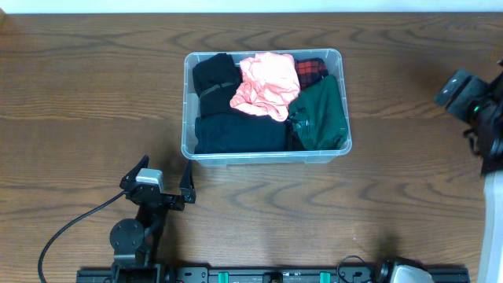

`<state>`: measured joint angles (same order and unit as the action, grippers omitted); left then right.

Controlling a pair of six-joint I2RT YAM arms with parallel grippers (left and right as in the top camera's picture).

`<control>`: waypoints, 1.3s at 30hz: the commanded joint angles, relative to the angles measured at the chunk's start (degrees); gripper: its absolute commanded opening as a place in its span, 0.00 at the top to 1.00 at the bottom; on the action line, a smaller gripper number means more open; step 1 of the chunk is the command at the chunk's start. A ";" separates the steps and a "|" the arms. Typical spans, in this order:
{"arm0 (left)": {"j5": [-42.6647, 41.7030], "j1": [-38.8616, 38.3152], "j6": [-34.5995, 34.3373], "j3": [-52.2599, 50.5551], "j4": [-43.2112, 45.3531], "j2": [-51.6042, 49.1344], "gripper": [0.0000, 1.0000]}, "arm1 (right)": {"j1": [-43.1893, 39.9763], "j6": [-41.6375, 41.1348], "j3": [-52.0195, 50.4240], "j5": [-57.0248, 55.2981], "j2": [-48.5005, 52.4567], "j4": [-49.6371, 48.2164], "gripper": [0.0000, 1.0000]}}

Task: Pack container

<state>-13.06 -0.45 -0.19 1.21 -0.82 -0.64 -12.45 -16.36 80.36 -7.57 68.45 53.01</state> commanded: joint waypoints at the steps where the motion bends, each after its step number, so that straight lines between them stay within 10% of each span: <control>1: 0.07 -0.17 -0.13 -0.98 -2.12 0.35 0.02 | 5.18 2.27 0.09 -4.20 -7.26 1.86 0.01; 13: 0.07 -0.17 -0.13 -0.98 -2.12 0.35 0.02 | 10.91 6.43 -3.56 -0.04 -25.31 4.24 0.01; 28: 0.07 -0.17 -0.13 -0.98 -2.12 0.35 0.02 | 10.91 8.70 -52.43 12.22 -48.13 -46.60 0.01; 39: 0.07 -0.17 -0.13 -0.98 -2.12 0.35 0.02 | 9.51 8.72 -71.01 11.91 -63.32 -53.40 0.01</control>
<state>-12.86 -0.45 -0.21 1.32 -1.08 -0.62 -2.31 -8.36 11.14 3.90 7.29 0.08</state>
